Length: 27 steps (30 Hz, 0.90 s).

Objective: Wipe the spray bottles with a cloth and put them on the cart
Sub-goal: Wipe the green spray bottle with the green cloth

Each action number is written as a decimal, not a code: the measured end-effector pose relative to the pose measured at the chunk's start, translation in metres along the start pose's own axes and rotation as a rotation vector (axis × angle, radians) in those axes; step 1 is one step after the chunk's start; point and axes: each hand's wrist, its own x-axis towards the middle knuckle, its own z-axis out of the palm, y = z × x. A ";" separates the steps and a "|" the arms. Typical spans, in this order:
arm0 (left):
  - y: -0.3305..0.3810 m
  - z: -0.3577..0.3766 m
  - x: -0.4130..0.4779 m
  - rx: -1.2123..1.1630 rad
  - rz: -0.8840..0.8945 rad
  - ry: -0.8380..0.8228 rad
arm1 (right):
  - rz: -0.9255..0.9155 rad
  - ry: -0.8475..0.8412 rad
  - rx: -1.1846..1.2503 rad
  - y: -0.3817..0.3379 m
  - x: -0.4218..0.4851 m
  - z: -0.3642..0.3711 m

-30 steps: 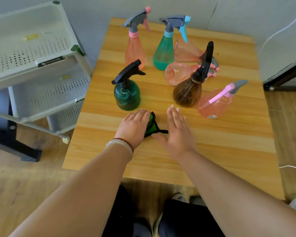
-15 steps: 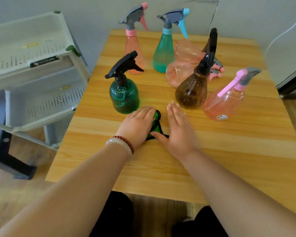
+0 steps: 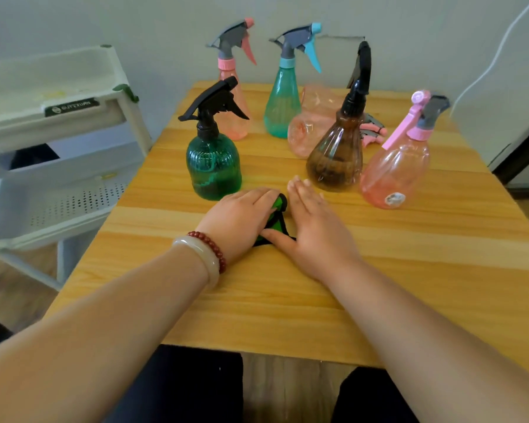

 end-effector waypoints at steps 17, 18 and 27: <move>-0.004 -0.009 -0.015 0.004 -0.019 -0.006 | -0.016 0.084 0.008 -0.008 -0.006 -0.002; -0.006 -0.008 -0.016 -0.022 -0.025 0.016 | -0.020 0.099 0.039 -0.008 -0.005 -0.002; -0.018 -0.017 -0.022 -0.019 0.138 0.315 | -0.032 0.332 0.309 -0.028 0.001 0.003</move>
